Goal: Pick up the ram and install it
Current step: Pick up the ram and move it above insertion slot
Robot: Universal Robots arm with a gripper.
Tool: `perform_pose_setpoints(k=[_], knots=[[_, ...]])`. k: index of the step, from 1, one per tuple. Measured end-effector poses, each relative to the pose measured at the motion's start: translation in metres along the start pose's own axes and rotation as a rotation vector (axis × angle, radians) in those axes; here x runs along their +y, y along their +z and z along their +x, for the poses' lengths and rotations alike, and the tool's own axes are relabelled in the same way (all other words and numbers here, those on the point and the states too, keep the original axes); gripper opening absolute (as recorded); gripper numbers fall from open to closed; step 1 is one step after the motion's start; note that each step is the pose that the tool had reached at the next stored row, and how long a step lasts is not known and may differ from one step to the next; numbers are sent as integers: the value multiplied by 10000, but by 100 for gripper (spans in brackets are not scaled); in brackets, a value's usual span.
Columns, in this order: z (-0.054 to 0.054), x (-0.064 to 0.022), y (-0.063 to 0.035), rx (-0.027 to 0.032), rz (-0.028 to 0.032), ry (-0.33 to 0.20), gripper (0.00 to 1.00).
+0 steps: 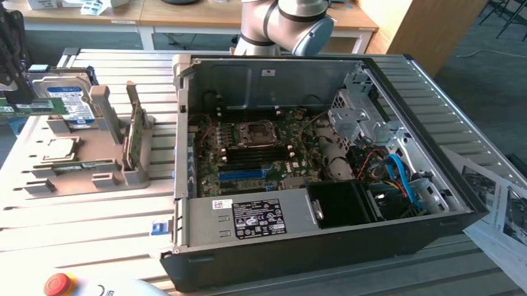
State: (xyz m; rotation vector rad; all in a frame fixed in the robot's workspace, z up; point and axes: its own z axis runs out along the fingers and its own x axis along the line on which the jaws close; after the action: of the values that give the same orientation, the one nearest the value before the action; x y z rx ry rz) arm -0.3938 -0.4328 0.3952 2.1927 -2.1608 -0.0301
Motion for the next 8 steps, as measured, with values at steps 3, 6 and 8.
perform_pose_setpoints(k=[3, 6, 8], knots=[[5, -36, 0, -1, -8, -1, 12], [14, -73, -2, -2, -19, -2, 12], [27, -121, -5, -2, -34, -2, 12]])
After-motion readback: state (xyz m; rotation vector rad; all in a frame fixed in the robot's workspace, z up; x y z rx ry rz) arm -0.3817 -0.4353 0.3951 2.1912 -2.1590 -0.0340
